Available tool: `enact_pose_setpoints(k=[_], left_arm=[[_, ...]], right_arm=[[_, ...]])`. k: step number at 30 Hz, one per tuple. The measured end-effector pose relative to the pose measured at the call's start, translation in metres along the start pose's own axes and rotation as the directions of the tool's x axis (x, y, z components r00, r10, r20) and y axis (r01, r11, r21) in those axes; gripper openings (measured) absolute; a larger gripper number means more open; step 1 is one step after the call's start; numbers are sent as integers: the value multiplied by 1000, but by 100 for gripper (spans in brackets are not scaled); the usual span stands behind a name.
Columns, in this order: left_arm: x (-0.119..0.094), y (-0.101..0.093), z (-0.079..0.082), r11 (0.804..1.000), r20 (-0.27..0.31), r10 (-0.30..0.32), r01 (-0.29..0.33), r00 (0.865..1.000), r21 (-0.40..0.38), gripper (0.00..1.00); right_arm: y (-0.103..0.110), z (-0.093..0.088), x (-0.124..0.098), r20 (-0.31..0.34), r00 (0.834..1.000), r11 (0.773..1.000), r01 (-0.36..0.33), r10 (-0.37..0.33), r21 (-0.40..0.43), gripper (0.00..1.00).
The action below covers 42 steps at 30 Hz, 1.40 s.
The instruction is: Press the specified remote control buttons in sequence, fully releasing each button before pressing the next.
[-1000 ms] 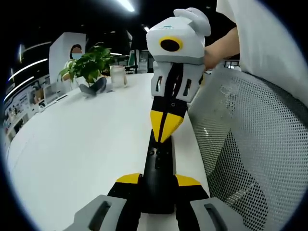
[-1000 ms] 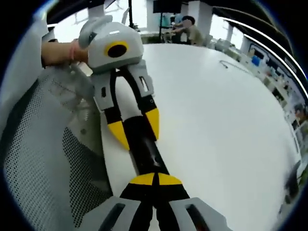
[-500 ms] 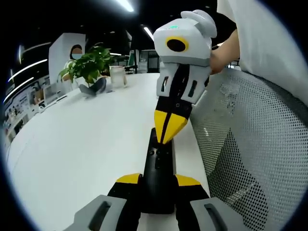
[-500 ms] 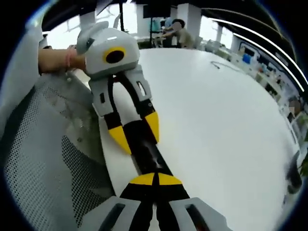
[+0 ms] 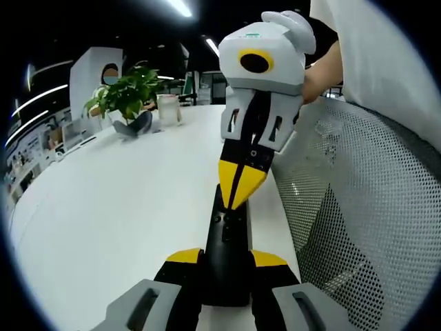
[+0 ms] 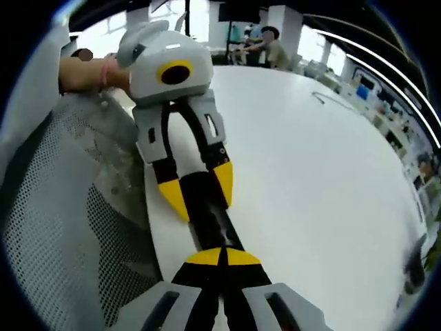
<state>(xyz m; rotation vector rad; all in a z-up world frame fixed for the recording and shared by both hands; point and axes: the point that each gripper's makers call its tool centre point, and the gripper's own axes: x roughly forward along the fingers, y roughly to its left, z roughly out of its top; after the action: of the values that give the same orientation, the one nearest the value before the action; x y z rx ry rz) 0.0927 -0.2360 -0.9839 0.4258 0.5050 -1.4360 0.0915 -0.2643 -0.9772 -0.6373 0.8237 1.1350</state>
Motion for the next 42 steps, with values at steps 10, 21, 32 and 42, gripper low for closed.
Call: enact_pose_setpoints(k=[10,21,32,42], left_arm=[[0,0,0,1000,0,-1,1,1000,-1,25],[0,0,0,1000,-2,-1,1,1000,0,25],[0,0,0,1000,-1,-1,1,1000,-1,25],[0,0,0,1000,-2,-1,1,1000,-1,25]], right_arm=[[-1,-1,1,-10,1000,1000,4,-3,22,0],[0,0,1,1,999,999,35,-35,39,0],[16,4,4,5,1000,1000,0,0,-12,0],[17,4,5,-8,1000,996,10,-11,-87,0]])
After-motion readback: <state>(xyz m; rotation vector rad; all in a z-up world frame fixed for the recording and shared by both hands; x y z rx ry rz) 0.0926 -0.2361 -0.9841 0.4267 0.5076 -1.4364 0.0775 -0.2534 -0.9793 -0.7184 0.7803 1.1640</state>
